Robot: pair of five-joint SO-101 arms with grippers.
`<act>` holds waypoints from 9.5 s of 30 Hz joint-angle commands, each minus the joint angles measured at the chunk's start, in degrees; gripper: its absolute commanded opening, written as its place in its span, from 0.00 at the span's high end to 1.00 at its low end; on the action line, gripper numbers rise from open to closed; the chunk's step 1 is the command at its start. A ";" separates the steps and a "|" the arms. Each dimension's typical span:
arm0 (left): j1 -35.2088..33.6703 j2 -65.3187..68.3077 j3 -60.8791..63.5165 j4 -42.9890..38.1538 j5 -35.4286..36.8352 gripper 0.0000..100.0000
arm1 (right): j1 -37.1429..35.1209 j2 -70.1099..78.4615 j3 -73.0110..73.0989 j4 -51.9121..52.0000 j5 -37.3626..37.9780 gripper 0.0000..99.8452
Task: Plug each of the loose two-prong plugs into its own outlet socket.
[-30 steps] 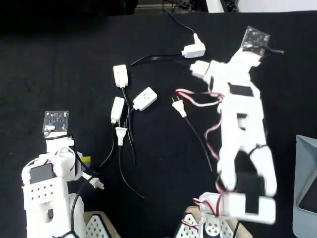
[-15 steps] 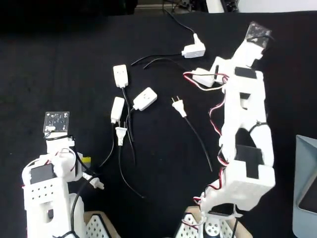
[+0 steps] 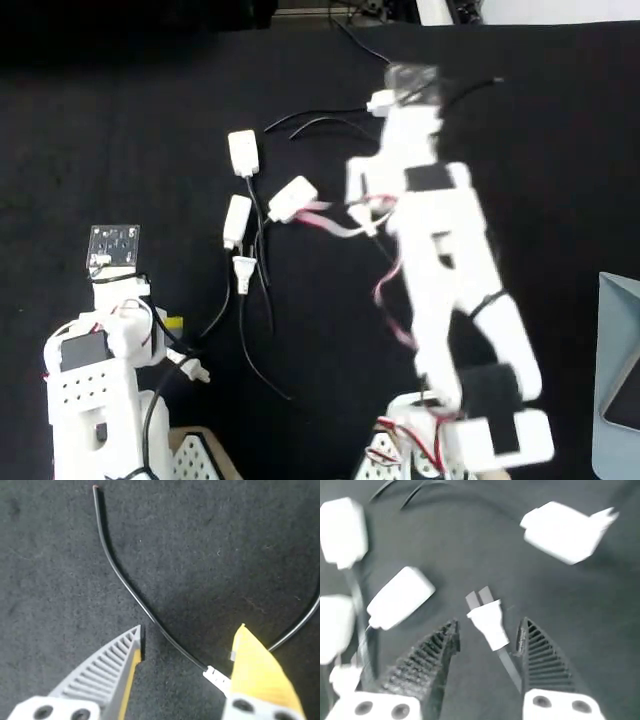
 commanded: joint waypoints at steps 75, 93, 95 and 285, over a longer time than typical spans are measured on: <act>-0.57 -0.70 -0.22 -0.88 -0.53 0.71 | -9.49 0.22 4.09 28.22 2.81 0.99; -0.57 -0.70 -0.22 -0.88 -0.53 0.71 | 11.16 17.19 12.79 11.16 9.58 0.99; -0.57 -0.70 -0.22 -0.88 -0.53 0.71 | 13.63 18.07 9.54 8.18 12.31 0.99; -0.57 -0.70 -0.22 -0.88 -0.53 0.71 | -0.62 14.64 -0.31 19.52 12.13 0.97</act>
